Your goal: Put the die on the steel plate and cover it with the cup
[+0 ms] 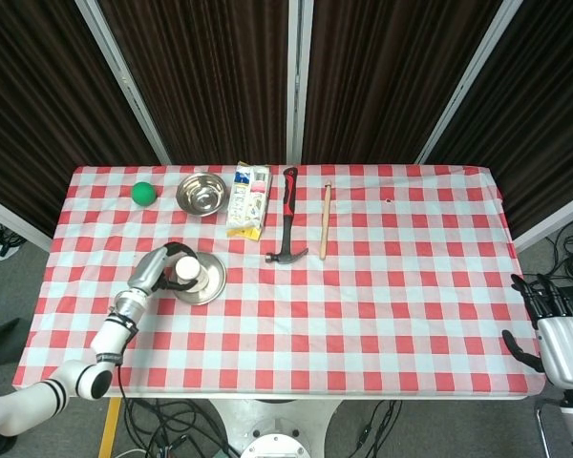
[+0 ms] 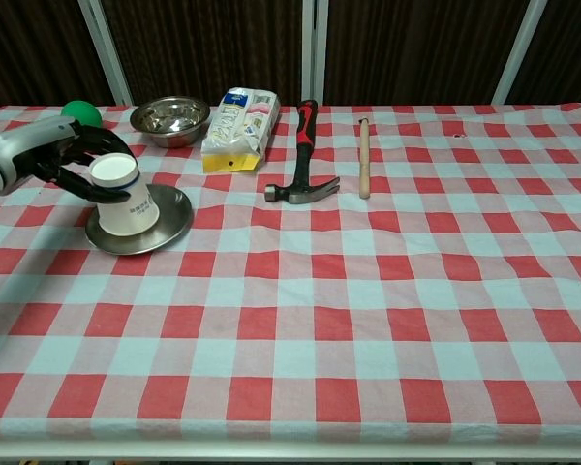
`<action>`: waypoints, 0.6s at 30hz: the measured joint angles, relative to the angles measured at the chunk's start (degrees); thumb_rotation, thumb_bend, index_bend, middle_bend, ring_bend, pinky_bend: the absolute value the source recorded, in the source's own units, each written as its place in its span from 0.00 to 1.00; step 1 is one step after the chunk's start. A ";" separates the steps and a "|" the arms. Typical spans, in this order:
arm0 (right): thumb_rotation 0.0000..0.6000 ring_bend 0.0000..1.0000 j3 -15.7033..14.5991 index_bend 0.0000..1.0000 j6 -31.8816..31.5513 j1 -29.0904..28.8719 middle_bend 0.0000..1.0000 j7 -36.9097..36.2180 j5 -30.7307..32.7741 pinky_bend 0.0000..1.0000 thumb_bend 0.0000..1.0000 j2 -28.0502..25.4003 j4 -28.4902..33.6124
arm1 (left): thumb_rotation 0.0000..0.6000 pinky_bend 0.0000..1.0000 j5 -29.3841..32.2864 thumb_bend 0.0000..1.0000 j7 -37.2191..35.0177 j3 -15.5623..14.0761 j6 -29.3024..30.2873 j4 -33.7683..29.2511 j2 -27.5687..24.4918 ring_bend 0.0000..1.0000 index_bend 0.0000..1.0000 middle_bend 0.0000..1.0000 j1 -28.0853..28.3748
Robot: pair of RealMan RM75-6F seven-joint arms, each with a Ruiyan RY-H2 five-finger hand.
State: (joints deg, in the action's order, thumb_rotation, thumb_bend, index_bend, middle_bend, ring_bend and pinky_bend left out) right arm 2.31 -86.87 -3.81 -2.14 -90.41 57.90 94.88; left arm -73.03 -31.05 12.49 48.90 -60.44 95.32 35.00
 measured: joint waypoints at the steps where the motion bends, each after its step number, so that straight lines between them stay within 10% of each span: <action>1: 1.00 0.02 -0.01 0.05 -0.01 0.02 0.21 -0.05 0.01 0.15 0.25 0.03 0.00 | 1.00 0.20 0.75 0.31 0.17 0.42 -0.03 0.87 0.17 0.18 0.47 0.31 0.08; 18: 1.00 0.02 -0.04 0.05 0.14 -0.17 0.21 -0.02 -0.36 0.15 0.25 0.23 0.12 | 1.00 0.20 4.57 0.31 -1.22 2.99 5.40 -0.79 -4.79 0.18 0.47 0.31 -4.44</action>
State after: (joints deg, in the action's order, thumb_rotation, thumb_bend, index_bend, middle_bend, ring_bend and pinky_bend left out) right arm 2.27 -86.73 -3.98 -2.17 -90.77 58.13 95.00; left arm -68.46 -32.27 15.48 54.30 -61.23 90.53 30.57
